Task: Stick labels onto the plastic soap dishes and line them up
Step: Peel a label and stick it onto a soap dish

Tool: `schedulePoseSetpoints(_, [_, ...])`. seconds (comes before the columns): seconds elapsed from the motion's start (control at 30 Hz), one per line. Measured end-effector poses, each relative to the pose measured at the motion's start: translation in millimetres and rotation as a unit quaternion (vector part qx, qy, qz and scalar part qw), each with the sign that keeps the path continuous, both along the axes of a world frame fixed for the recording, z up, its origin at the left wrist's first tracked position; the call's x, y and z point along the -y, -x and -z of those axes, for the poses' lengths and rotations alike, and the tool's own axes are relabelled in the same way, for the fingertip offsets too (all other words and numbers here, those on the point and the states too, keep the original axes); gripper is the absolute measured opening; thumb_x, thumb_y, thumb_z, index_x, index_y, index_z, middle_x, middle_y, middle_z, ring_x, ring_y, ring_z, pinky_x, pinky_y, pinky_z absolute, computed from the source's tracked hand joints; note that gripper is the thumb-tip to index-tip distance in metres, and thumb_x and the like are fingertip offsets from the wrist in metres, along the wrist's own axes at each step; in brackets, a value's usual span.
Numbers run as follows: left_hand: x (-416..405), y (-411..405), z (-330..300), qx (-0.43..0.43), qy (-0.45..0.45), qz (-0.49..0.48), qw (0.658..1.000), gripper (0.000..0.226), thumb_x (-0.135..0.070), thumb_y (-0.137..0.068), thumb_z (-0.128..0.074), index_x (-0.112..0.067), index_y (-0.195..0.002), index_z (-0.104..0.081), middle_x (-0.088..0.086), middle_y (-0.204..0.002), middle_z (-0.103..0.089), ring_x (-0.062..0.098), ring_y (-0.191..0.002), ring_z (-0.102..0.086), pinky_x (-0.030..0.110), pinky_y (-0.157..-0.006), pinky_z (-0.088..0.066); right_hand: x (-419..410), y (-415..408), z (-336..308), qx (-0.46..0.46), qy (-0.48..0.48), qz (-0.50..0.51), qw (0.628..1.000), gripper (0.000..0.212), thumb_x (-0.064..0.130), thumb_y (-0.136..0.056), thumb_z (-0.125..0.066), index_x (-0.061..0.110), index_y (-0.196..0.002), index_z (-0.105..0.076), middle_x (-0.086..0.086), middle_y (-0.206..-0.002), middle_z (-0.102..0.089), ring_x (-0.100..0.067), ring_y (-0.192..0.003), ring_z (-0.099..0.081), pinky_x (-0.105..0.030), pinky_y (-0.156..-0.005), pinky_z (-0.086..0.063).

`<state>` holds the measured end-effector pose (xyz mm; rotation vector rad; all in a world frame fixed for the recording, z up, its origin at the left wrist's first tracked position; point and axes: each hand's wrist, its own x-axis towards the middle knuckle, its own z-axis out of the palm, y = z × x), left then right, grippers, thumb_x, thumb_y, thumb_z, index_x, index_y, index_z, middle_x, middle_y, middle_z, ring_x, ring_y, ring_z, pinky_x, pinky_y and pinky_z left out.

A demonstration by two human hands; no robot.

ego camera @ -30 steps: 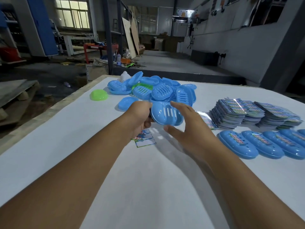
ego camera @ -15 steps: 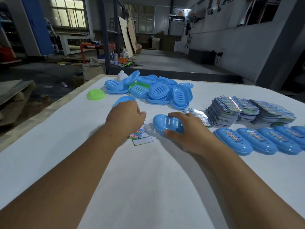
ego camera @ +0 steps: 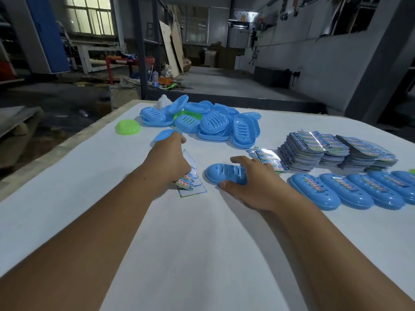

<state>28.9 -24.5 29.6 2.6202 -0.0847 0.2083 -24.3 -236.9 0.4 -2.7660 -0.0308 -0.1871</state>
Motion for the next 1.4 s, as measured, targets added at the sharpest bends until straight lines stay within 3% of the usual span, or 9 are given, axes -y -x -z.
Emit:
schedulePoseSetpoints(0.2, [5,0,-11,0.013,0.229,0.02,0.973,0.034,-0.035,-0.077,-0.084,-0.024,-0.102,-0.064,-0.003,-0.094,-0.072,0.016,-0.09,-0.07,0.033,-0.086,-0.055,-3,1,-5,0.067,-0.082,0.014,0.994,0.072,0.068,-0.082,-0.066,0.036,-0.144,-0.048,0.006,-0.14,-0.055,-0.022,-0.132,-0.045,-0.041,-0.106,-0.042])
schedulePoseSetpoints(0.33, [15,11,-12,-0.023,0.339,0.106,0.935,0.02,-0.024,-0.078,-0.086,-0.017,-0.089,-0.071,0.0,-0.082,-0.078,0.015,-0.079,-0.074,0.031,-0.079,-0.057,-10,0,-12,0.092,-0.331,-0.041,0.938,0.04,0.039,-0.09,-0.075,0.027,-0.127,-0.063,0.014,-0.097,-0.077,0.001,-0.089,-0.07,-0.015,-0.075,-0.051])
schedulePoseSetpoints(0.4, [19,14,-11,-0.036,0.35,0.128,0.927,0.016,-0.021,-0.08,-0.084,-0.017,-0.091,-0.072,0.004,-0.081,-0.078,0.019,-0.079,-0.074,0.035,-0.082,-0.059,-11,0,-13,0.087,-0.38,-0.071,0.918,0.023,0.022,-0.092,-0.074,0.03,-0.112,-0.067,0.01,-0.082,-0.079,-0.002,-0.076,-0.073,-0.018,-0.068,-0.055])
schedulePoseSetpoints(0.5, [22,14,-11,-0.031,0.341,0.125,0.931,0.016,-0.025,-0.083,-0.08,-0.025,-0.095,-0.068,0.001,-0.078,-0.077,0.009,-0.067,-0.065,0.029,-0.068,-0.054,-10,-2,-14,0.106,-0.398,-0.059,0.909,0.022,0.014,-0.092,-0.073,0.026,-0.111,-0.07,0.005,-0.081,-0.079,-0.01,-0.078,-0.076,-0.028,-0.074,-0.06])
schedulePoseSetpoints(0.73, [23,16,-13,-0.03,0.291,0.124,0.948,0.027,-0.022,-0.08,-0.078,-0.036,-0.098,-0.064,-0.015,-0.066,-0.072,-0.013,-0.054,-0.057,0.009,-0.04,-0.04,-5,-5,-15,0.108,-0.442,-0.04,0.889,0.021,0.013,-0.095,-0.07,0.03,-0.103,-0.064,0.015,-0.078,-0.078,-0.005,-0.077,-0.076,-0.018,-0.063,-0.058])
schedulePoseSetpoints(0.97, [22,18,-15,-0.028,0.289,0.128,0.948,0.032,-0.019,-0.079,-0.078,-0.035,-0.103,-0.064,-0.002,-0.078,-0.077,-0.004,-0.058,-0.059,0.012,-0.043,-0.042,-4,-5,-16,0.115,-0.437,-0.041,0.891,0.024,0.013,-0.094,-0.071,0.036,-0.089,-0.063,0.017,-0.074,-0.076,-0.003,-0.075,-0.075,-0.014,-0.061,-0.056])
schedulePoseSetpoints(1.13, [24,18,-14,-0.025,0.303,0.141,0.942,0.034,-0.014,-0.079,-0.081,-0.031,-0.101,-0.062,-0.006,-0.074,-0.077,-0.005,-0.05,-0.056,0.01,-0.039,-0.037,-3,-7,-12,0.134,-0.385,0.025,0.913,0.026,0.027,-0.089,-0.077,0.028,-0.111,-0.063,0.008,-0.085,-0.076,-0.001,-0.072,-0.072,-0.025,-0.069,-0.057])
schedulePoseSetpoints(1.23, [24,18,-12,-0.019,0.303,0.149,0.941,0.034,-0.014,-0.08,-0.079,-0.031,-0.101,-0.059,-0.008,-0.074,-0.077,0.001,-0.054,-0.059,0.013,-0.041,-0.039,-3,-7,-10,0.179,-0.28,0.055,0.942,0.021,0.039,-0.083,-0.08,0.028,-0.092,-0.064,0.012,-0.083,-0.065,-0.002,-0.061,-0.057,-0.023,-0.06,-0.045])
schedulePoseSetpoints(1.4, [26,20,-6,0.019,0.272,0.166,0.948,0.033,-0.015,-0.081,-0.075,-0.035,-0.099,-0.055,-0.012,-0.075,-0.076,-0.001,-0.053,-0.059,0.013,-0.048,-0.044,-10,-4,-8,0.148,-0.288,0.009,0.946,0.024,0.036,-0.085,-0.078,0.021,-0.068,-0.072,0.011,-0.061,-0.07,0.0,-0.052,-0.055,-0.025,-0.056,-0.045])
